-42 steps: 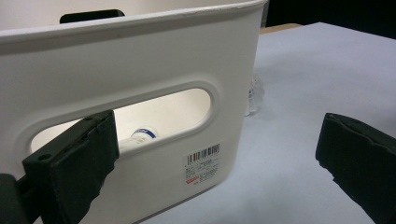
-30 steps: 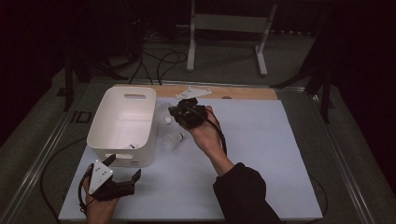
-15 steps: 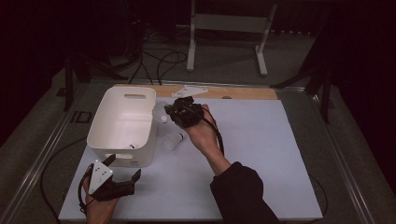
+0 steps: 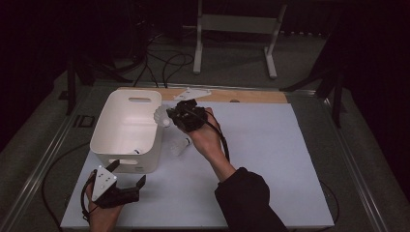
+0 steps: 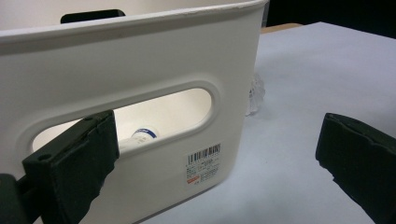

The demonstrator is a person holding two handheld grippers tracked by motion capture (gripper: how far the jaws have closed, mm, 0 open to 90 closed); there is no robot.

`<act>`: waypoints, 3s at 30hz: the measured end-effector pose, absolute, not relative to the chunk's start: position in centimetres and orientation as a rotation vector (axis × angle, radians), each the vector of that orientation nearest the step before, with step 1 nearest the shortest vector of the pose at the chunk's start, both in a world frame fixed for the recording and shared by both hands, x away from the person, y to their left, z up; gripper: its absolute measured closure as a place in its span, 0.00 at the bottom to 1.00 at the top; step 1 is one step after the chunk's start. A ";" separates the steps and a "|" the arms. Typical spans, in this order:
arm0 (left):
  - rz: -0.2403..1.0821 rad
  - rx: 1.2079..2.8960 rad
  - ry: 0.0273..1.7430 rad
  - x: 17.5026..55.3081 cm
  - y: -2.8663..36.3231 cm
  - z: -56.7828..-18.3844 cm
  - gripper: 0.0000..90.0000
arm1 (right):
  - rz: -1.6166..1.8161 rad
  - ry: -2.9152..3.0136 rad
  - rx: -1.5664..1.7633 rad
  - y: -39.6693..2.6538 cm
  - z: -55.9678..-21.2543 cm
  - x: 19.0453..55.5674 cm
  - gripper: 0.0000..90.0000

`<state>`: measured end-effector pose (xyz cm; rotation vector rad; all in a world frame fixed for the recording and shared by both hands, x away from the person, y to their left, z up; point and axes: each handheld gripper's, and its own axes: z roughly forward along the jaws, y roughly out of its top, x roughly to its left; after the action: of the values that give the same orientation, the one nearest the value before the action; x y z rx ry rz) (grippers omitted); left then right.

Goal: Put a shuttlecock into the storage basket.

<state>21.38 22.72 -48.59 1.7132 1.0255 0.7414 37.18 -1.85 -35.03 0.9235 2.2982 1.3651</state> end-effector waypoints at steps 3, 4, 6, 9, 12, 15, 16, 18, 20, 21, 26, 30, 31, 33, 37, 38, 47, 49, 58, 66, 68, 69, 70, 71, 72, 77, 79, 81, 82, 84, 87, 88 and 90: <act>0.742 1.714 1.026 21.4 22.7 -48.6 0.00 | 1.372 2.301 0.920 -1.7 -35.0 37.2 0.99; 0.742 1.714 1.026 21.4 22.7 -48.6 0.00 | 1.368 2.303 0.922 -1.6 -35.0 37.1 0.99; 0.742 1.715 1.026 21.4 22.7 -48.6 0.00 | 1.369 2.300 0.926 -1.5 -35.0 37.1 0.99; 0.742 1.714 1.026 21.4 22.7 -48.6 0.00 | 1.370 2.304 0.914 -1.4 -35.0 37.1 0.99; 0.742 1.715 1.026 21.4 22.7 -48.6 0.00 | 1.369 2.302 0.917 -1.2 -34.9 37.1 0.99; 0.742 1.714 1.026 21.4 22.7 -48.6 0.00 | 1.371 2.305 0.916 -1.1 -34.9 37.1 0.99; 0.742 1.714 1.026 21.4 22.7 -48.6 0.00 | 1.372 2.304 0.918 -1.0 -34.9 37.1 0.99; 0.742 1.713 1.026 21.4 22.7 -48.6 0.00 | 1.376 2.303 0.916 -0.9 -34.9 37.1 0.99; 0.742 1.714 1.026 21.4 22.7 -48.6 0.00 | 1.373 2.305 0.916 -0.8 -34.9 37.1 0.99; 0.742 1.714 1.027 21.4 22.7 -48.6 0.00 | 1.373 2.305 0.915 -0.8 -34.9 37.1 0.99; 0.742 1.712 1.027 21.4 22.7 -48.6 0.00 | 1.372 2.309 0.914 -0.5 -34.9 37.1 0.99; 0.741 1.712 1.027 21.4 22.7 -48.6 0.00 | 1.373 2.314 0.906 -0.2 -34.9 37.0 0.99; 0.742 1.713 1.026 21.4 22.7 -48.6 0.00 | 1.373 2.315 0.908 -0.1 -34.9 37.0 0.99; 0.742 1.713 1.027 21.4 22.7 -48.6 0.00 | 1.373 2.312 0.904 0.0 -34.9 37.0 0.99; 0.742 1.714 1.026 21.4 22.7 -48.6 0.00 | 1.377 2.314 0.900 0.2 -34.8 36.9 0.99; 0.742 1.714 1.026 21.4 22.7 -48.6 0.00 | 1.379 2.316 0.899 0.3 -34.8 36.9 0.99; 0.742 1.714 1.026 21.4 22.7 -48.6 0.00 | 1.391 2.315 0.888 0.8 -34.7 36.8 0.98; 0.742 1.713 1.026 21.4 22.7 -48.6 0.00 | 1.392 2.317 0.885 0.9 -34.6 36.7 0.98; 0.744 1.714 1.027 21.4 22.8 -48.6 0.00 | 1.407 2.309 0.887 1.3 -34.6 36.8 0.98; 0.745 1.712 1.027 21.4 22.8 -48.6 0.00 | 1.420 2.304 0.878 1.8 -34.5 36.8 0.98; 0.745 1.713 1.027 21.4 22.8 -48.6 0.00 | 1.424 2.300 0.879 1.9 -34.5 36.7 0.98; 0.745 1.713 1.027 21.4 22.8 -48.6 0.00 | 1.423 2.299 0.875 2.0 -34.4 36.7 0.98; 0.745 1.713 1.027 21.4 22.8 -48.6 0.00 | 1.419 2.300 0.877 2.0 -34.4 36.7 0.98; 0.745 1.713 1.027 21.4 22.8 -48.6 0.00 | 1.428 2.299 0.877 2.2 -34.4 36.7 0.98; 0.745 1.713 1.027 21.4 22.8 -48.6 0.00 | 1.428 2.298 0.873 2.2 -34.4 36.7 0.98; 0.742 1.711 1.029 21.4 22.8 -48.6 0.00 | 1.447 2.293 0.867 2.4 -34.3 36.7 0.98; 0.743 1.711 1.029 21.4 22.8 -48.6 0.00 | 1.450 2.293 0.873 2.6 -34.2 36.7 0.98; 0.743 1.711 1.029 21.4 22.8 -48.6 0.00 | 1.454 2.293 0.870 2.7 -34.2 36.8 0.98; 0.743 1.712 1.029 21.4 22.8 -48.6 0.00 | 1.453 2.294 0.870 2.7 -34.1 36.8 0.98; 0.742 1.711 1.029 21.4 22.8 -48.6 0.00 | 1.451 2.294 0.866 2.9 -34.1 36.8 0.98; 0.742 1.710 1.029 21.4 22.8 -48.6 0.00 | 1.459 2.294 0.861 3.1 -34.1 36.7 0.98; 0.742 1.710 1.029 21.4 22.8 -48.6 0.00 | 1.459 2.296 0.855 3.2 -34.1 36.7 0.98; 0.742 1.709 1.029 21.4 22.8 -48.6 0.00 | 1.463 2.299 0.858 3.4 -34.1 36.7 0.98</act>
<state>21.39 22.77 -48.58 1.7095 1.0287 0.7420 36.65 3.39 -34.12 0.8578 2.2992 1.4632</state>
